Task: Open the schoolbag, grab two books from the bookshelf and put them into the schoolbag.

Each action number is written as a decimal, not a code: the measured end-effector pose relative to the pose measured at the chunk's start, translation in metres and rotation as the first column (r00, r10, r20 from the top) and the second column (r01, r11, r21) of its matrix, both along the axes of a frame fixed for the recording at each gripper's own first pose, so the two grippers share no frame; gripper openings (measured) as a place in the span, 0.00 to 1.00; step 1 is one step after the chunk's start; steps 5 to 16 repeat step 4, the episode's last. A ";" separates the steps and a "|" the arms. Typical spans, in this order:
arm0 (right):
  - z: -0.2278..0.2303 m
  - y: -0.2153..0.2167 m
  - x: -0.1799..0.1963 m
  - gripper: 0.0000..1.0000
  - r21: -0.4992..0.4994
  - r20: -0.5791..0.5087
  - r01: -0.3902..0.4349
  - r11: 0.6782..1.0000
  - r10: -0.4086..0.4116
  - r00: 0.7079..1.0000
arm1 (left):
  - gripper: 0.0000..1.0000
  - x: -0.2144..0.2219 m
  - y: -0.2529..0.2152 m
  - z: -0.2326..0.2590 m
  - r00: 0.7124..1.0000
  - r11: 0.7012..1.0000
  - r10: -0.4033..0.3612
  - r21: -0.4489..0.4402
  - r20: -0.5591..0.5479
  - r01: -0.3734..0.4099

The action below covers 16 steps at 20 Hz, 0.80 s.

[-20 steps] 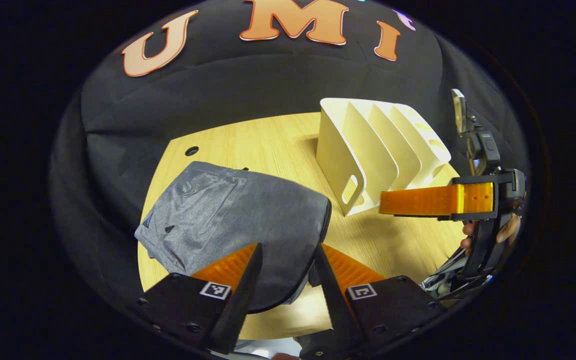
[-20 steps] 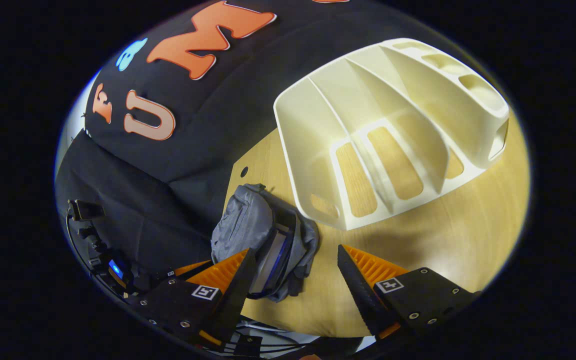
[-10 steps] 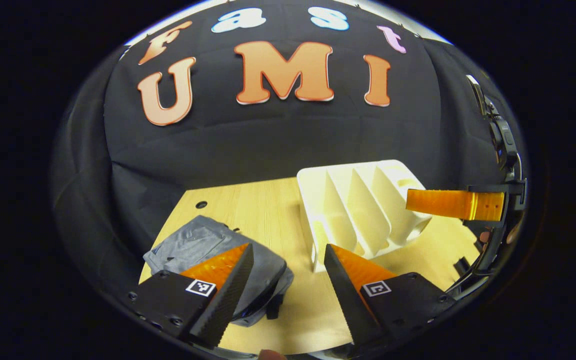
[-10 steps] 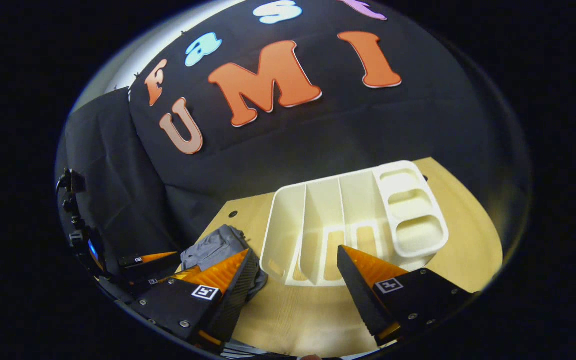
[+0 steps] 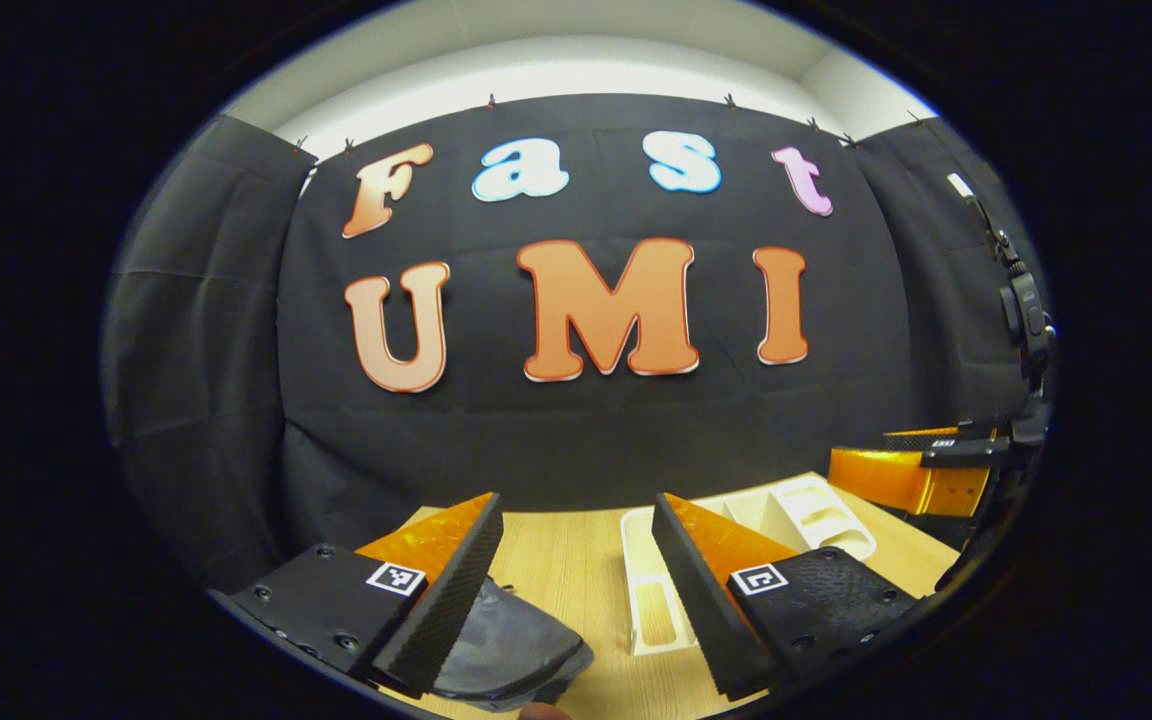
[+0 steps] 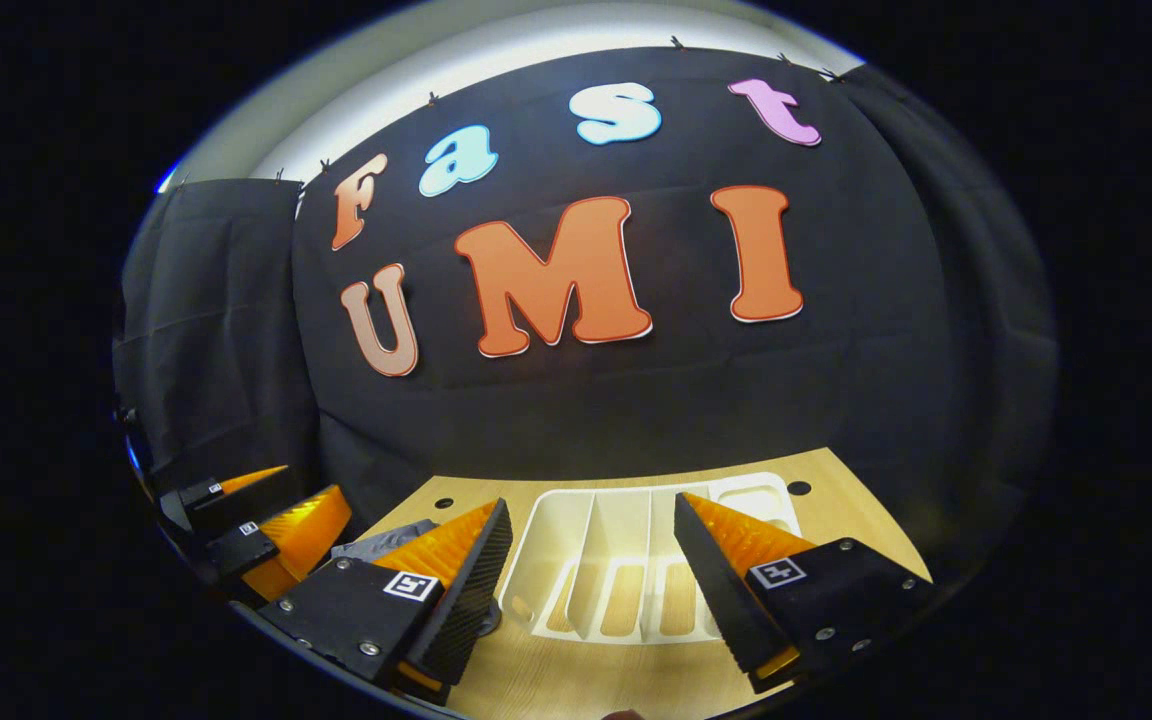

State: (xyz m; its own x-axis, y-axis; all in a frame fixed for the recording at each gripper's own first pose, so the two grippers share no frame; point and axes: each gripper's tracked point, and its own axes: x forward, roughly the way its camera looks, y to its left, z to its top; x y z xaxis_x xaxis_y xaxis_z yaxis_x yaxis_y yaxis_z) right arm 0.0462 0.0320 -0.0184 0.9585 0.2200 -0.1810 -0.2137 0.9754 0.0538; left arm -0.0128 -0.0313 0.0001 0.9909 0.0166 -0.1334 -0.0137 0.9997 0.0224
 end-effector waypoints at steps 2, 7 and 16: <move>0.014 -0.007 -0.001 0.97 -0.011 0.041 0.040 0.999 -0.040 0.998 | 0.95 0.001 0.001 0.018 0.999 1.000 -0.001 -0.012 0.046 0.002; 0.025 -0.012 -0.004 1.00 -0.008 0.082 0.074 0.997 -0.073 0.994 | 0.96 -0.003 0.000 0.025 0.996 0.999 -0.013 -0.033 0.084 0.015; 0.025 -0.012 -0.004 1.00 -0.008 0.082 0.074 0.997 -0.073 0.994 | 0.96 -0.003 0.000 0.025 0.996 0.999 -0.013 -0.033 0.084 0.015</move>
